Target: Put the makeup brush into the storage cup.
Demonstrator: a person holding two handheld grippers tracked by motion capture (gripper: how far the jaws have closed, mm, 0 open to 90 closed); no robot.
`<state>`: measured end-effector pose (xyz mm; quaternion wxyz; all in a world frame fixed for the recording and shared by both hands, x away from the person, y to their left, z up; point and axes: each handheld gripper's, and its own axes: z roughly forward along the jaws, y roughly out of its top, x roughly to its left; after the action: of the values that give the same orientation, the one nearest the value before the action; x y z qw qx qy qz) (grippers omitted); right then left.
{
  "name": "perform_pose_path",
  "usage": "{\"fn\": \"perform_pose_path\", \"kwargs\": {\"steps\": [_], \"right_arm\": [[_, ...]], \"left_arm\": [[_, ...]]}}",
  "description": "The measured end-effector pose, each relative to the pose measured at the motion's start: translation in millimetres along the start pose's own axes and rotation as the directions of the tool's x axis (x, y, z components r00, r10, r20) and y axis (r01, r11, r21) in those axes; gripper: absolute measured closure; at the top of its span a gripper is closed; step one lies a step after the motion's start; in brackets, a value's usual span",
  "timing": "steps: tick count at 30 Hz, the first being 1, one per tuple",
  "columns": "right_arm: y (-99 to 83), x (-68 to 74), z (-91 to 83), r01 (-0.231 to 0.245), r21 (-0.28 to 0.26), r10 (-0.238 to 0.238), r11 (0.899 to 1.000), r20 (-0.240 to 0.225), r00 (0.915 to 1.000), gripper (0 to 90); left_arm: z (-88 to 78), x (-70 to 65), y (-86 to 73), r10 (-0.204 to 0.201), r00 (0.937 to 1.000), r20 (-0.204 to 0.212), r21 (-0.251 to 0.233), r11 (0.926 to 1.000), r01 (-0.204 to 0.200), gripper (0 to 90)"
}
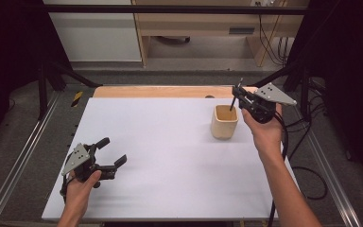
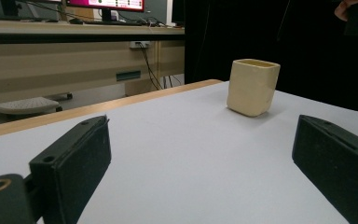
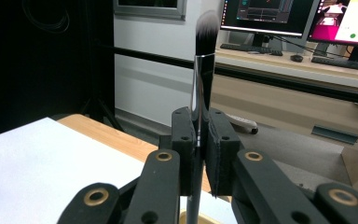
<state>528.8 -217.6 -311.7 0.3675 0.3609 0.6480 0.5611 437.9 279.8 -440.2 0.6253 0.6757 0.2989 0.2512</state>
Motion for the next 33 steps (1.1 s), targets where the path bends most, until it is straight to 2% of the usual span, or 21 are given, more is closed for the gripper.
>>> {"fn": "perform_pose_path", "kwargs": {"steps": [4,12,29,33], "right_arm": [[-3.7,0.6,2.2,0.014,0.008,-0.014,1.0,0.002,0.9999,83.2],[-9.1,-1.8,4.5,0.012,0.018,-0.012,1.0,0.005,0.9999,83.2],[-28.7,-4.8,23.3,0.006,0.053,-0.007,0.999,0.008,0.9999,83.2],[-30.4,-5.0,25.4,0.007,0.057,-0.007,0.998,0.01,0.9999,83.2]], "left_arm": [[-0.5,0.3,0.4,-0.001,1.0,-0.001,-0.004,1.0,0.001,4.3],[-0.6,0.8,0.1,0.001,1.0,0.001,-0.003,1.0,-0.001,4.3],[-2.7,1.8,0.3,0.0,0.9998,0.018,-0.016,0.9999,0.0,4.3],[-2.9,1.7,0.2,0.0,1.0,0.007,-0.018,0.9998,0.0,3.9]]}}
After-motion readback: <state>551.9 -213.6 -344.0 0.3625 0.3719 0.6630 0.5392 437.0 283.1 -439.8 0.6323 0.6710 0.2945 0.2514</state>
